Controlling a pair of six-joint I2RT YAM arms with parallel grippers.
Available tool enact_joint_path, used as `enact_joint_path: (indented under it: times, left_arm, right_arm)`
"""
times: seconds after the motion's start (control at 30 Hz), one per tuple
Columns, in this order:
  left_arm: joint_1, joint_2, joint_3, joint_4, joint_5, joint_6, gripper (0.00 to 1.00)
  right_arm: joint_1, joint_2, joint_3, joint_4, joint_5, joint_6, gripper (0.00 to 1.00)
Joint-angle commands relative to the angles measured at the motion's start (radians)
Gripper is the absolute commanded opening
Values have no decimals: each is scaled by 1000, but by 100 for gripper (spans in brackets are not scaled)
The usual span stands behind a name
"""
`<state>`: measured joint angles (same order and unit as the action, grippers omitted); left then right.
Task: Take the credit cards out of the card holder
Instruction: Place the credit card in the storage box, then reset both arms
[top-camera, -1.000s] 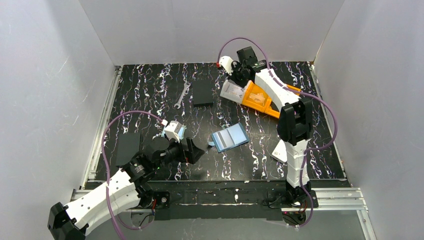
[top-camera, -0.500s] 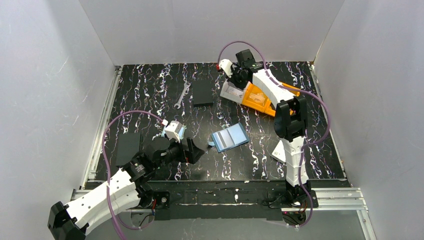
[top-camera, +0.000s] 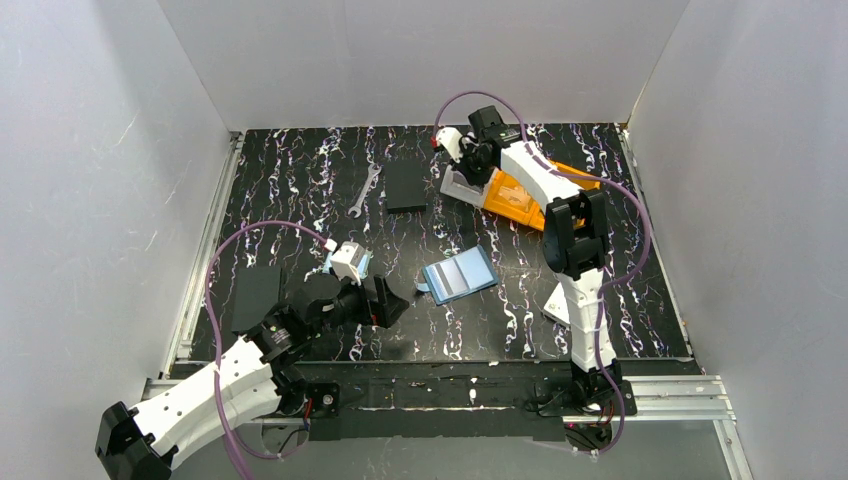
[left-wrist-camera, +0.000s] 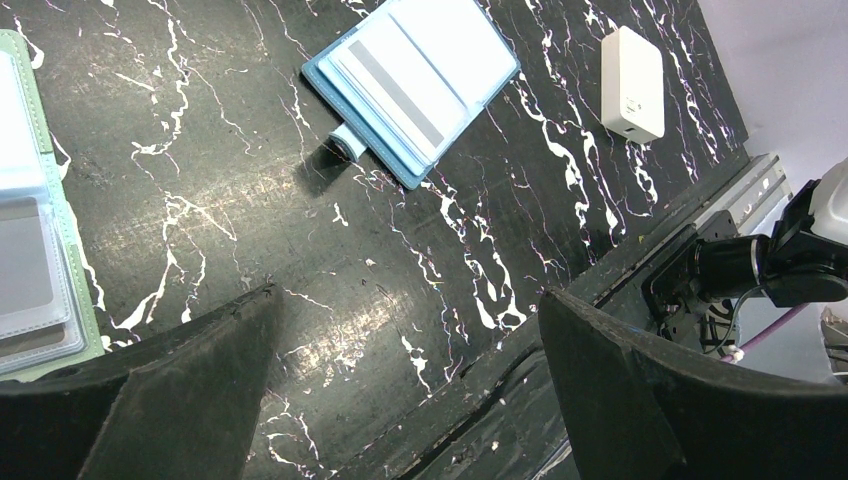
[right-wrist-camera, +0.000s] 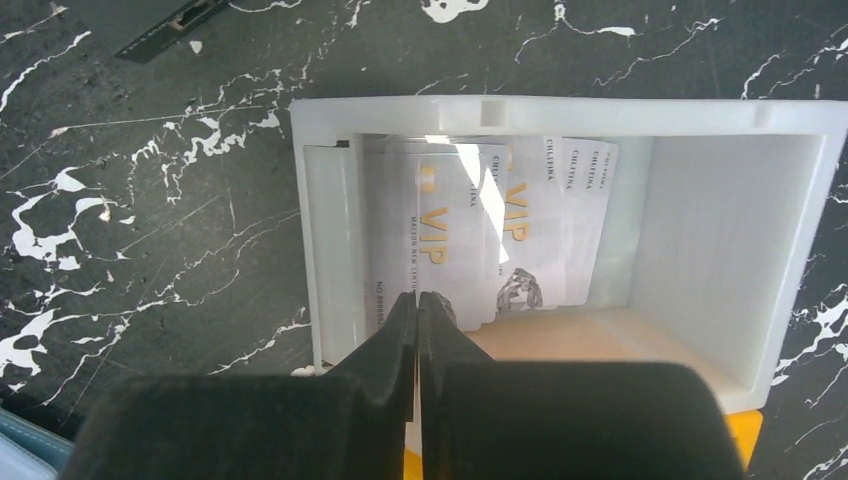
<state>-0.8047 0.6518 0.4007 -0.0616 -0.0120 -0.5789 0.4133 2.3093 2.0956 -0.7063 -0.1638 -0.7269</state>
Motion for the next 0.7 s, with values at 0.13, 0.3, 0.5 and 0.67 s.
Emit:
enact_joint_path:
  times: [0.13,0.3,0.5,0.67]
  left_arm:
    - [5,-15,-1,-8,-8,-10,98]
    - [5,-15,5,-3,-9,-15,98]
    - [4,6,27,6,2,-22,98]
    - [5,-3,22,7,6,-33,98]
  right_arm:
    - [-31,22,100,129,189,99,38]
    - [-57,-12,106,173,245,125,55]
    - [-84,-38,84,175,223,159,51]
    - [-90,-93,49,97,-23,147,52]
